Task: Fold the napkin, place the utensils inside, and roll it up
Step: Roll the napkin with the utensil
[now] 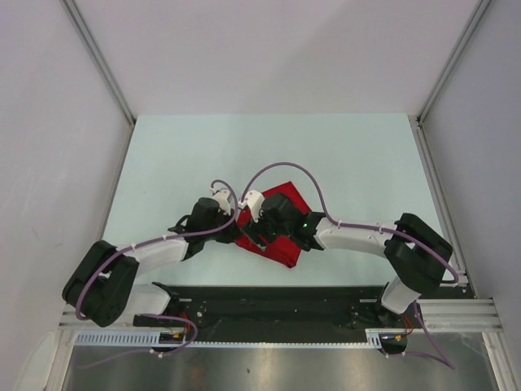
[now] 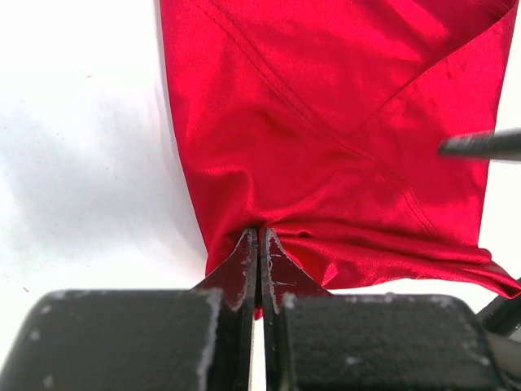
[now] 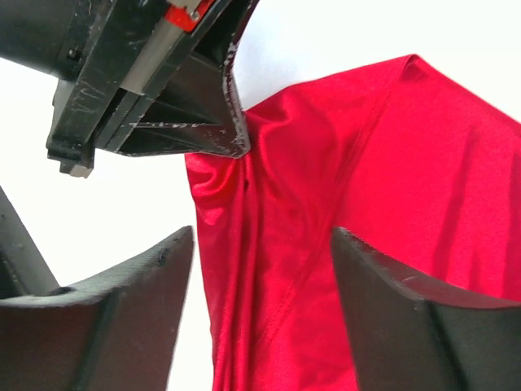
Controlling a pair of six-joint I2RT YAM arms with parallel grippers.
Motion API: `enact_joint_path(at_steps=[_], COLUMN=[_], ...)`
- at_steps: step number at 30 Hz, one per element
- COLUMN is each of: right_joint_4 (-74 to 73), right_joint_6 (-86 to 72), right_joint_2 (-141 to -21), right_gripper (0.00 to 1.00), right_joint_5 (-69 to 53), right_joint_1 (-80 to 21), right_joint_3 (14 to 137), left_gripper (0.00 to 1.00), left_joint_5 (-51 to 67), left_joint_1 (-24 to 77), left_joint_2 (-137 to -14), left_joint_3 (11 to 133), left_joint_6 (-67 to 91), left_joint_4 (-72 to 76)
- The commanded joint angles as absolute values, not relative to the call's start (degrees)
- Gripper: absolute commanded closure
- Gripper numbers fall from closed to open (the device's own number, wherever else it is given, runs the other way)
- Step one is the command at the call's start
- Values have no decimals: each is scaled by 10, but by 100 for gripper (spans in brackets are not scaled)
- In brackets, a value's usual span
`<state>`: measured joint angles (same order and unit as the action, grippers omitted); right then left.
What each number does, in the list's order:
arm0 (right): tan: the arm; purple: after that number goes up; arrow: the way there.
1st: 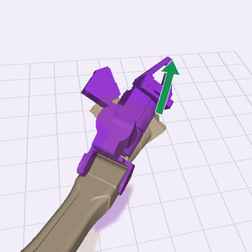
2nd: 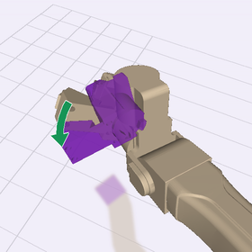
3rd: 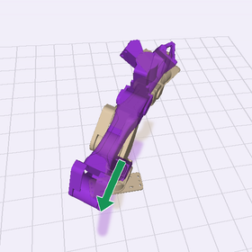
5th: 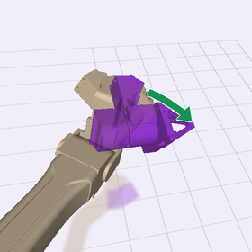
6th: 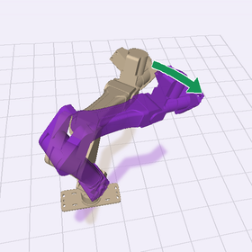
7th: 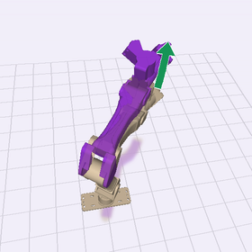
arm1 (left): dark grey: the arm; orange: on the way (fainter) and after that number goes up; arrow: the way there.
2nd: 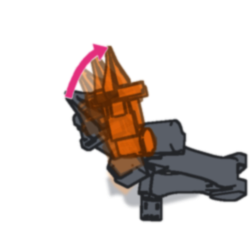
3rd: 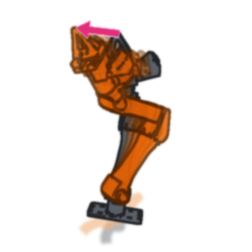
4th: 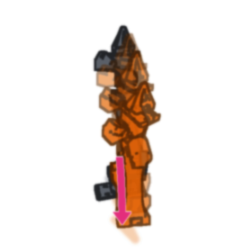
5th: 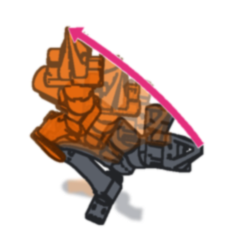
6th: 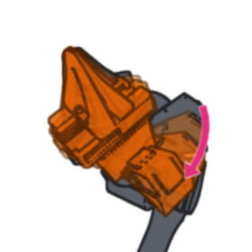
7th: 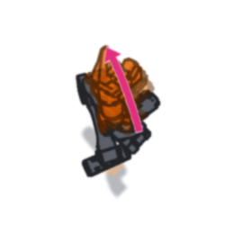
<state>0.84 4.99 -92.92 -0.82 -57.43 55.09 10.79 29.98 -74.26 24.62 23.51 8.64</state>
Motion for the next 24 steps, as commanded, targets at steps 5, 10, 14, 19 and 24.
enact_joint_path(at_steps=[5, 10, 14, 19, 24], right_joint_4=[-26, -47, -60, -79, -103], right_joint_6=[20, 15, 10, 4, 3], right_joint_2=[-971, -999, -1019, -1038, -1057], right_gripper=[44, 54, 64, 81, 86], right_joint_5=[-49, -52, -47, -60, -82], right_joint_1=[-577, -571, -564, -552, -536], right_joint_3=[583, 595, 608, 622, 631], left_gripper=[100, 100, 100, 97, 74], left_joint_5=[120, 120, 123, 129, 115], left_joint_1=[294, 293, 292, 291, 287], left_joint_2=[-762, -763, -760, -752, -715], left_joint_3=[279, 278, 276, 275, 273], left_joint_6=[240, 238, 236, 234, 239], left_joint_4=[84, 83, 87, 91, 78])
